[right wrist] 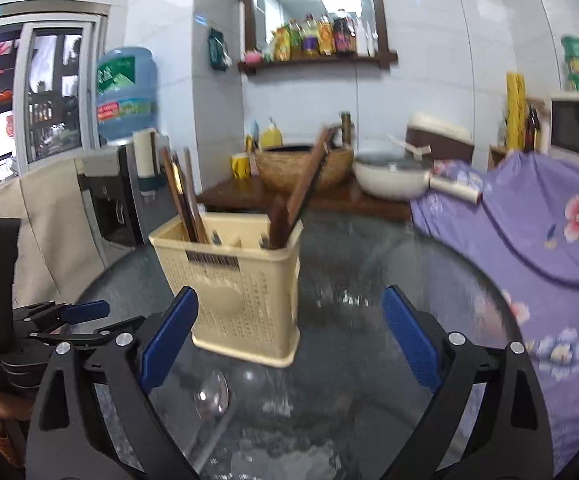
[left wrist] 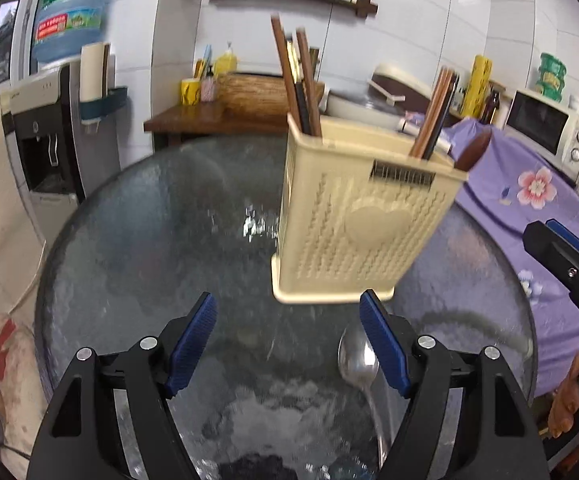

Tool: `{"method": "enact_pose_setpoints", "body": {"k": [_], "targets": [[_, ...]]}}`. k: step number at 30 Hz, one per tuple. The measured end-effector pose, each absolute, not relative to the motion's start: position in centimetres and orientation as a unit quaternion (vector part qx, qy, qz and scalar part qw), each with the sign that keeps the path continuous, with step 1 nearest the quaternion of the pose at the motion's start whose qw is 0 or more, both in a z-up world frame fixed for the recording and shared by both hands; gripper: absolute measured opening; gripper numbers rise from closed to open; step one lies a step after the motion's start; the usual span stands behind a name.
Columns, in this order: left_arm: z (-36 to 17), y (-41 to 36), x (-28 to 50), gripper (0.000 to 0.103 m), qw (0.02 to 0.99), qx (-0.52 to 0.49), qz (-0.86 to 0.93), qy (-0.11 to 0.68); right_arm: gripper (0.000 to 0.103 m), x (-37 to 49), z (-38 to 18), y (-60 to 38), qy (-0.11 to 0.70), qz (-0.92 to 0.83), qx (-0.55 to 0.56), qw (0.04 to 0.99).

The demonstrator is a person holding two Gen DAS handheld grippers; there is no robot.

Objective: Organize utensils
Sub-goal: 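Move both tools back down to the two spoons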

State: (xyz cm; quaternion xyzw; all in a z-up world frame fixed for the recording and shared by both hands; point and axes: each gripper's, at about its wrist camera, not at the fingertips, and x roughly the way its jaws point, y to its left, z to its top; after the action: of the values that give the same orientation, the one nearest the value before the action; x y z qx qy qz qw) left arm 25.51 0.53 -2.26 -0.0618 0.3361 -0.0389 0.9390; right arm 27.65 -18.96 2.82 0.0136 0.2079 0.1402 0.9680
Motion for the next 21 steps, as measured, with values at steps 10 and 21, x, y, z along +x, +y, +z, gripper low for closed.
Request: {"method": "enact_pose_setpoints", "body": {"k": [10,21], "targets": [[-6.6,-1.5,25.9,0.055,0.915,-0.037,-0.073,0.396,0.092,28.5,-4.5,-19.9,0.311,0.129,0.033,0.941],[-7.8,-3.4,26.0,0.053,0.907,-0.025,-0.087,0.411,0.092,28.3,-6.2,-20.4,0.327,0.126,0.04,0.936]]}}
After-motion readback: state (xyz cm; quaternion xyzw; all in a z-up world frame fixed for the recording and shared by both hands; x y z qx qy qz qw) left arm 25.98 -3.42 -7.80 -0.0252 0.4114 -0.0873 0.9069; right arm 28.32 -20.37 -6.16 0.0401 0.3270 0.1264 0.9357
